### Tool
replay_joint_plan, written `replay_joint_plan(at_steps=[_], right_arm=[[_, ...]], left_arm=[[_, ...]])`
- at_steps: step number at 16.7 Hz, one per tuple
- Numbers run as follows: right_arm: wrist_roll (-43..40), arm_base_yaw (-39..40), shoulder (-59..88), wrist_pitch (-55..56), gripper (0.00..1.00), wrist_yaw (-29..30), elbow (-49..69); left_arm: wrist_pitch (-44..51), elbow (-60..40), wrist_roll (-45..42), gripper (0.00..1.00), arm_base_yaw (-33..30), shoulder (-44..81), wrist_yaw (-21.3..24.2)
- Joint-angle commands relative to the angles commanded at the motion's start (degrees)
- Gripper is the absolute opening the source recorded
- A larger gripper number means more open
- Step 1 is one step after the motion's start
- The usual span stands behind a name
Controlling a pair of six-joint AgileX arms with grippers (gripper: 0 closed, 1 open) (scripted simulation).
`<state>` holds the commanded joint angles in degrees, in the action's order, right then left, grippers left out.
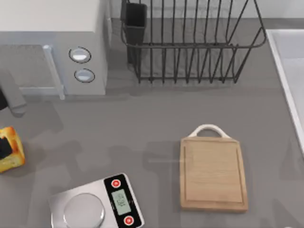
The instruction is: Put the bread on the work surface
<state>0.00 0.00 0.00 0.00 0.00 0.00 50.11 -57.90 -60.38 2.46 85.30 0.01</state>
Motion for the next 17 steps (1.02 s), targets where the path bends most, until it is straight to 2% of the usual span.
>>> replay_joint_plan(at_steps=[4,7,13,17], right_arm=[[0.0,0.0,0.0,0.0,1.0,0.0,0.0],[0.0,0.0,0.0,0.0,1.0,0.0,0.0],[0.0,0.0,0.0,0.0,1.0,0.0,0.0],[0.0,0.0,0.0,0.0,1.0,0.0,0.0]], left_arm=[[6.7,-8.82,-8.66,1.0,0.37,12.1,-0.01],[8.65,-11.6,-11.3,1.0,0.49,15.42,-0.03],[8.36,-11.34,-11.26,1.0,0.22,15.42,-0.03],[1.98,-7.6,-11.33,1.0,0.43,18.11,-0.02]])
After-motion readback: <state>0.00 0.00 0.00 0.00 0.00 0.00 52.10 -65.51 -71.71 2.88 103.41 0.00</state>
